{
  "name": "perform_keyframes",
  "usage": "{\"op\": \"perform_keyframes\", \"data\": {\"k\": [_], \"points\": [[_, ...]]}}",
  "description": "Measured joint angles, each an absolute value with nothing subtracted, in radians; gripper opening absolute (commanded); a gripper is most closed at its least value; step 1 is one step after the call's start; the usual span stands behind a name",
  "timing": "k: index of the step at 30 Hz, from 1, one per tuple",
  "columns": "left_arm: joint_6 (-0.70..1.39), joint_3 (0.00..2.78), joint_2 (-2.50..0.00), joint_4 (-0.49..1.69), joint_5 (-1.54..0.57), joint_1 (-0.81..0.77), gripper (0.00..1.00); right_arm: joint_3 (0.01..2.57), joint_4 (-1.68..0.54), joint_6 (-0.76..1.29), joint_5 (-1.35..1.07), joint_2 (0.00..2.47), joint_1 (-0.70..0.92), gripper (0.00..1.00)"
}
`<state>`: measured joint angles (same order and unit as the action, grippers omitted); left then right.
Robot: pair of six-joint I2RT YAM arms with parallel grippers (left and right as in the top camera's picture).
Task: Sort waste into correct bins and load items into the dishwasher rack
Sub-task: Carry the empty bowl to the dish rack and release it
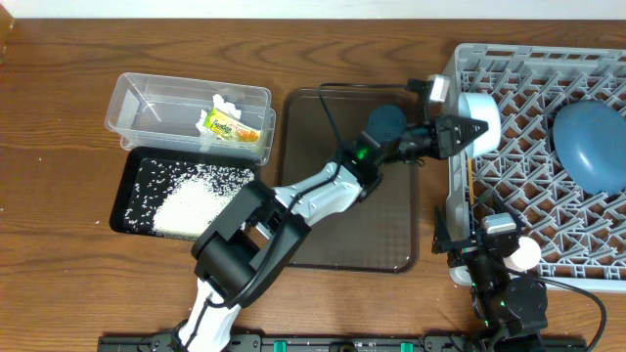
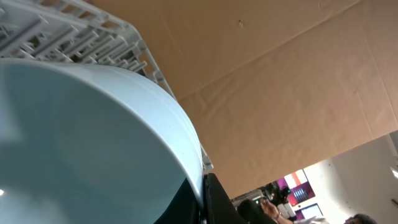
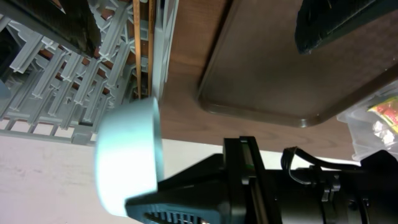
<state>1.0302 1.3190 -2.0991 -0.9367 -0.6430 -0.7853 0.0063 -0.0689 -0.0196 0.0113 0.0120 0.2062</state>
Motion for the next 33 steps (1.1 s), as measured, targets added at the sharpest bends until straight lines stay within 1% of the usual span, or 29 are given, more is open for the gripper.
{"op": "perform_keyframes", "data": {"k": [9,13,14,15,16,20,22,27,33], "points": [[1.111,1.319,-2.152,-0.952,-0.604,-0.838,0.07,0.006,-0.069,-0.019,0.011,0.012,0.206,0.99],[1.151,1.320,-2.215,-1.023,-0.593,-0.831,0.07,0.006,-0.069,-0.019,0.011,0.012,0.206,0.99],[1.156,1.320,-2.222,-1.039,-0.593,-0.828,0.11,0.006,-0.069,-0.020,0.011,0.012,0.206,0.99],[1.159,1.321,-2.224,-1.044,-0.594,-0.826,0.17,0.006,-0.069,-0.020,0.011,0.012,0.206,0.99],[1.165,1.321,-2.224,-1.043,-0.594,-0.825,0.28,0.006,-0.069,-0.020,0.011,0.012,0.206,0.99],[1.180,1.324,-2.227,-1.045,-0.596,-0.827,0.53,0.006,-0.069,-0.020,0.011,0.012,0.206,0.99],[1.177,1.333,-2.230,-1.045,-0.600,-0.827,0.76,0.006,-0.069,-0.020,0.011,0.012,0.206,0.99],[1.163,1.369,-2.233,-1.046,-0.630,-0.815,0.82,0.006,-0.069,-0.019,0.011,0.012,0.206,0.99],[1.147,1.378,-2.233,-1.035,-0.676,-0.756,0.86,0.006,-0.069,-0.019,0.011,0.012,0.206,0.99]]}}
